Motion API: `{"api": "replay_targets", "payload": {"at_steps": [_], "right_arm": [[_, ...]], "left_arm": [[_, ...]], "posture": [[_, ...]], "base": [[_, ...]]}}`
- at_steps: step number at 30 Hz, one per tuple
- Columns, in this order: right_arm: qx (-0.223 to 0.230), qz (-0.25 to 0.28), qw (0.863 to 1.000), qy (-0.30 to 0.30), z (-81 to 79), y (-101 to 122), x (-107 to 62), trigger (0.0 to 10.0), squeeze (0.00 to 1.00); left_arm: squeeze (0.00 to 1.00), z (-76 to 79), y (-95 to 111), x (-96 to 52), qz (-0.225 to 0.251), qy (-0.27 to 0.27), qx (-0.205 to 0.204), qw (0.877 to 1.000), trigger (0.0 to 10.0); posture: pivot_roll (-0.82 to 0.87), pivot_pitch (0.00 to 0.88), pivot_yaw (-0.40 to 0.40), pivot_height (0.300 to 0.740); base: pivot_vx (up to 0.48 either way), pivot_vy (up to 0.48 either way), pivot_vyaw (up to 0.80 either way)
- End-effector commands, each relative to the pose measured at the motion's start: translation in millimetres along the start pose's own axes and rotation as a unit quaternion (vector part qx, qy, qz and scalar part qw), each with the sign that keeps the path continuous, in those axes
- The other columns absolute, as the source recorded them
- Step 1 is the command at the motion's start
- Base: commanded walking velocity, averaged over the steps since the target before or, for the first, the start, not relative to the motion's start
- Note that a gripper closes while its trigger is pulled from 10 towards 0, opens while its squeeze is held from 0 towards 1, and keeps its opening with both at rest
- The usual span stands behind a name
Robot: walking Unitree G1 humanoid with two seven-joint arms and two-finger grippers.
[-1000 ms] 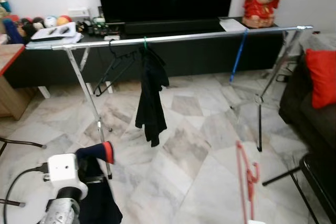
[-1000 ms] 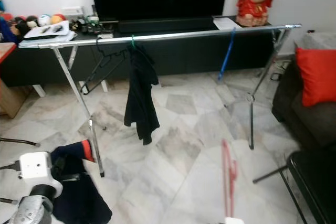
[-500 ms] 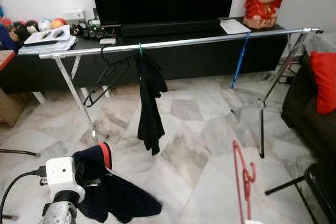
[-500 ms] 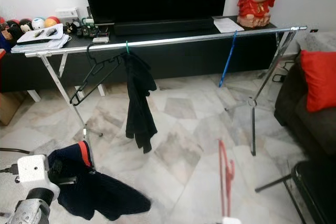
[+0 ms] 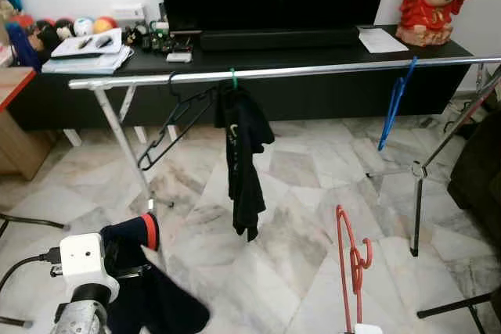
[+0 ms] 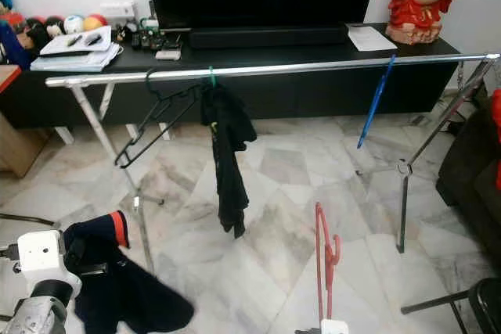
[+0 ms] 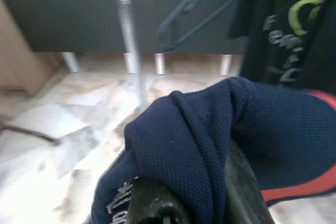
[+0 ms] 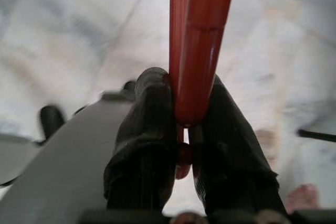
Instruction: Hang hanger
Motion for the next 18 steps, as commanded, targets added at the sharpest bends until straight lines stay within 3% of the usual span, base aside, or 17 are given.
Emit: {"api": "replay_targets", "payload": {"at_steps": [1,18], "right_arm": [[0.009,0.002,1.0,0.0,-2.0,0,0.0,10.0,0.0],[0.023,0.03,0.999,0.0,-4.8,23,3.5,10.0,0.0]], "left_arm": [[0.0,-4.1,10,0.5,0.016,0.002,0.01,1.0,10.0],[0.0,-3.8,10,-0.5,0.015,0.003,0.009,1.0,10.0]], "posture": [[-0.02,0.126,-0.005,0.74],[-0.01,0.131,-0.004,0.74]], "base": [[0.319,0.0,0.0],[0.317,0.0,0.0]]}}
Point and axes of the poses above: a point about 5 cm out from each wrist's last joint towards the gripper, its own x axis pointing out of the wrist towards the gripper, its own y axis along the axis of the wrist's last joint, z = x × y, the point moved 3 cm from there along x, pointing out of the wrist towards the gripper, and after that the axes turned 10 degrees about -x, right-handed, at the moved point
